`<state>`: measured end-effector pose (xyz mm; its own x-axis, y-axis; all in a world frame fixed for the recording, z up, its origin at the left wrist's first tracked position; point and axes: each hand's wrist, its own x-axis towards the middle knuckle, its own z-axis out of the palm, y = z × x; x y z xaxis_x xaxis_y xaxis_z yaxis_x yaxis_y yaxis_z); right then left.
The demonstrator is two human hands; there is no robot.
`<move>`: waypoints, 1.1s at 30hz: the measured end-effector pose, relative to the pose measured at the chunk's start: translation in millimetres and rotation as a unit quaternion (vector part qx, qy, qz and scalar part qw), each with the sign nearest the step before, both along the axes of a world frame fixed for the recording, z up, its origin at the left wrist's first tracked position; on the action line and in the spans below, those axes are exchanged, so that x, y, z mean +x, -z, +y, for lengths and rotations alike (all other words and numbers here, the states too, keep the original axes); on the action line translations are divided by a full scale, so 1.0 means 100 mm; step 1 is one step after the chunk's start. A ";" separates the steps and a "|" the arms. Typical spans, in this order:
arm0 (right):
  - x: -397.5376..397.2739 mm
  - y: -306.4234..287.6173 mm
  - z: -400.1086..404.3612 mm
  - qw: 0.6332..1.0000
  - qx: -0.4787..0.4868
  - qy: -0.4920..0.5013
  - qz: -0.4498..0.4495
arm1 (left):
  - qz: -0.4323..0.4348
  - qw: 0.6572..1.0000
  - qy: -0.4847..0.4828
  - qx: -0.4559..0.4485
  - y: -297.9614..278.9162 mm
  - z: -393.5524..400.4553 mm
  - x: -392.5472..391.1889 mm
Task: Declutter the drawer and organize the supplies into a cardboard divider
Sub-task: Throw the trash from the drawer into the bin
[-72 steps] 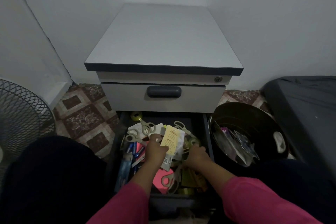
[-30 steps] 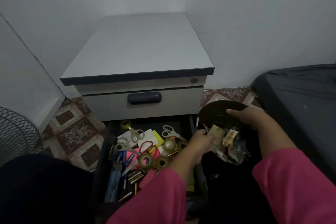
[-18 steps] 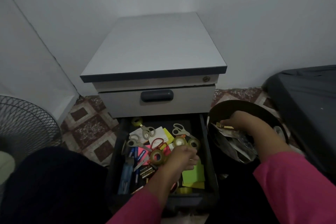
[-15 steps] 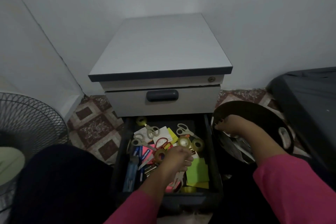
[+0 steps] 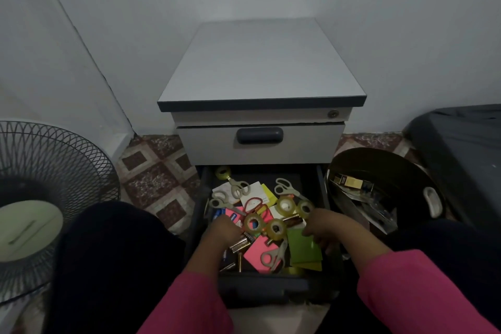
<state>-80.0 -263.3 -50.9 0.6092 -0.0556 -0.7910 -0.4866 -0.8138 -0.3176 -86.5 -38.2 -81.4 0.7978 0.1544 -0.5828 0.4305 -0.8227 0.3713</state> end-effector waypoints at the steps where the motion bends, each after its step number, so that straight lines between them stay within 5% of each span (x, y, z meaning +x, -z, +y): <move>1: -0.03 0.04 0.02 1.000 -0.006 -0.009 0.006 | 0.006 1.000 0.015 0.026 0.05 0.04 0.00; 9: -0.25 0.23 0.25 0.975 -0.094 -0.200 0.028 | 0.097 0.980 0.115 0.132 0.22 0.02 -0.17; 19: -0.23 0.35 0.31 0.977 0.002 -0.212 -0.025 | 0.080 0.949 0.215 0.215 0.32 -0.07 -0.17; 27: -0.22 0.39 0.29 0.977 -0.004 -0.213 -0.028 | 0.005 0.984 -0.005 0.176 0.32 -0.02 -0.12; 33: -0.19 0.45 0.27 0.976 -0.001 -0.214 -0.043 | -0.002 0.981 -0.010 0.192 0.37 -0.01 -0.15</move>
